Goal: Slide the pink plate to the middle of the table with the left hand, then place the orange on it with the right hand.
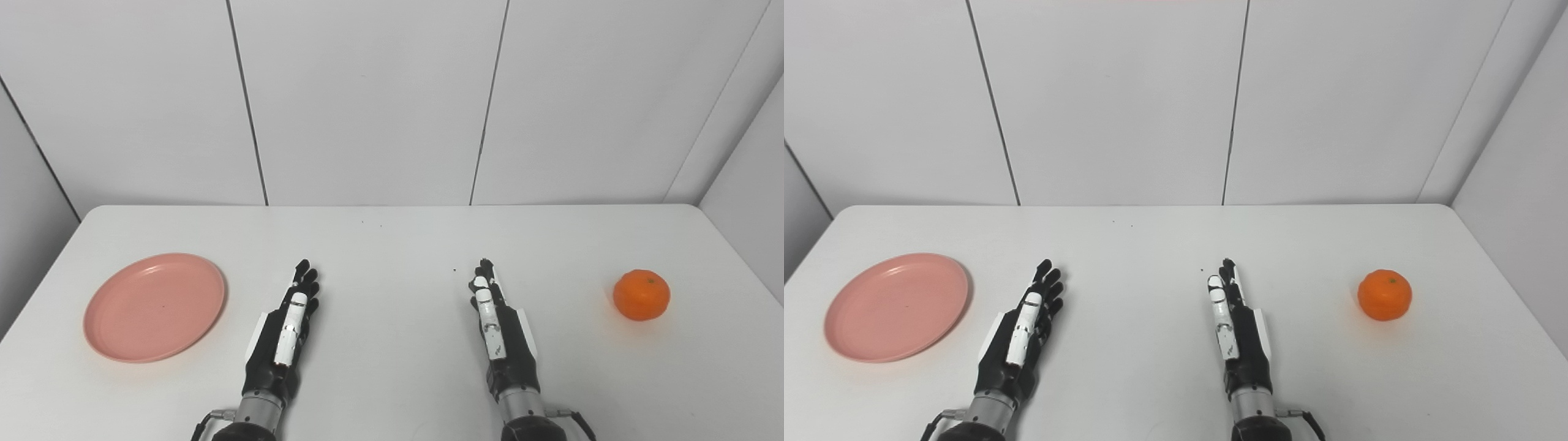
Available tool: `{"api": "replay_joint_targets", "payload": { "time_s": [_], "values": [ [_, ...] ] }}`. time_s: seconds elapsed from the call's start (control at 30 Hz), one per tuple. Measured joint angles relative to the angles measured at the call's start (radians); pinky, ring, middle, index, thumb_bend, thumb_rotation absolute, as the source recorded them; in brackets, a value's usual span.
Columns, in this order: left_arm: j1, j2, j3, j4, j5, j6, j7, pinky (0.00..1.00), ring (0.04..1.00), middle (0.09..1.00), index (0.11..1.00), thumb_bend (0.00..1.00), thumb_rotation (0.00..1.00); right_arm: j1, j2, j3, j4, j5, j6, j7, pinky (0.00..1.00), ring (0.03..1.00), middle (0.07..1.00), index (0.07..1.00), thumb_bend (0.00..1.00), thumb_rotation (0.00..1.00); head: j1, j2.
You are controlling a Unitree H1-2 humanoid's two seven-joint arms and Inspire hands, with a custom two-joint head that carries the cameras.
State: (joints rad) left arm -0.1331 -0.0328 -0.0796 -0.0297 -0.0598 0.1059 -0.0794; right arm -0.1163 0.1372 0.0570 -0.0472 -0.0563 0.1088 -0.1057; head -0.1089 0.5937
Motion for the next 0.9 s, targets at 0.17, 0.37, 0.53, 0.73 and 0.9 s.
{"api": "replay_joint_targets", "payload": {
  "time_s": [0.17, 0.37, 0.53, 0.73, 0.9],
  "values": [
    [0.0, 0.0, 0.0, -0.001, 0.0, 0.002, 0.0, 1.0, 1.0, 1.0, 1.0, 0.35, 1.0, 0.0, 0.0, 0.0, 0.0, -0.002, 0.0, 0.001, 0.98, 0.962, 0.983, 0.989, 0.29, 1.0, 0.0, 0.0],
    [0.0, 0.0, -0.001, -0.001, 0.0, 0.002, 0.0, 1.0, 1.0, 1.0, 1.0, 0.36, 1.0, 0.0, 0.0, 0.0, 0.0, -0.002, 0.0, 0.003, 0.98, 0.963, 0.985, 0.99, 0.29, 1.0, 0.0, 0.0],
    [0.0, 0.0, -0.001, -0.001, 0.0, 0.002, -0.001, 1.0, 1.0, 1.0, 1.0, 0.36, 1.0, 0.0, 0.0, -0.002, 0.0, -0.001, 0.0, 0.004, 0.98, 0.962, 0.984, 0.988, 0.29, 1.0, 0.002, 0.0],
    [0.0, 0.0, -0.001, -0.001, -0.001, 0.002, -0.001, 1.0, 1.0, 1.0, 1.0, 0.37, 1.0, 0.0, 0.0, -0.002, 0.0, -0.003, 0.001, 0.003, 0.98, 0.958, 0.98, 0.986, 0.29, 1.0, 0.0, 0.0],
    [0.0, 0.0, -0.001, -0.001, 0.0, 0.002, -0.001, 1.0, 1.0, 1.0, 1.0, 0.36, 1.0, 0.0, 0.0, -0.003, 0.0, -0.002, 0.001, 0.004, 0.98, 0.963, 0.985, 0.991, 0.29, 1.0, 0.0, -0.002]
  ]
}}
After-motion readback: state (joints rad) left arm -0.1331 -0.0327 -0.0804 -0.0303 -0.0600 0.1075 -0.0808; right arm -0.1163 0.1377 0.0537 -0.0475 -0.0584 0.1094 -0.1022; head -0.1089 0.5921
